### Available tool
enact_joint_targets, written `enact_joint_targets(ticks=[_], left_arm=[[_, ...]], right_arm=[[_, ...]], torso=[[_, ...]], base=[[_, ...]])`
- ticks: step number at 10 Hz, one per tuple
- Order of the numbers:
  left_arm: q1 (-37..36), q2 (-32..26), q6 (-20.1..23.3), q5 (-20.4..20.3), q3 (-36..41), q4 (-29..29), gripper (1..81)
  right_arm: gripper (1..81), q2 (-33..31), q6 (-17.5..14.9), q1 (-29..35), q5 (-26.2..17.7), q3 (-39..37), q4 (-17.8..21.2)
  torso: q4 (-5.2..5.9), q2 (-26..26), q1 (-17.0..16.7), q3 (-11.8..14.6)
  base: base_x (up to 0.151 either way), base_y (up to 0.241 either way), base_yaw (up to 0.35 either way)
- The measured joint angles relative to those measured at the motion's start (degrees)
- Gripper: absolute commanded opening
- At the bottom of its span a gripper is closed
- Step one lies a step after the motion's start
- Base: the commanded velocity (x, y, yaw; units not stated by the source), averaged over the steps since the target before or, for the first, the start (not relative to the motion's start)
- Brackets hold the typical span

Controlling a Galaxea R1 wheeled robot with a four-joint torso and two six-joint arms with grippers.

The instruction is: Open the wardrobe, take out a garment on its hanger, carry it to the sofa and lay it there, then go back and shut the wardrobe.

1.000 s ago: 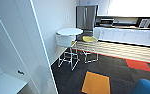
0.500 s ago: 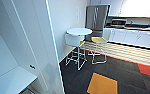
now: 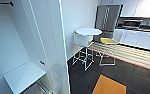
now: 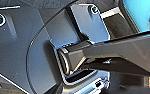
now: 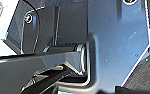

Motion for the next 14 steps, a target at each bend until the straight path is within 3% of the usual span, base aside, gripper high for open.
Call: enact_joint_targets(ticks=[14], left_arm=[[0.30,3.39,0.00,0.00,-4.18,2.01,81.1]], right_arm=[[81.1,-0.02,0.00,-0.11,-0.06,-0.06,-0.05]], torso=[[0.00,0.00,-0.01,0.00]], base=[[0.000,0.000,0.253]])
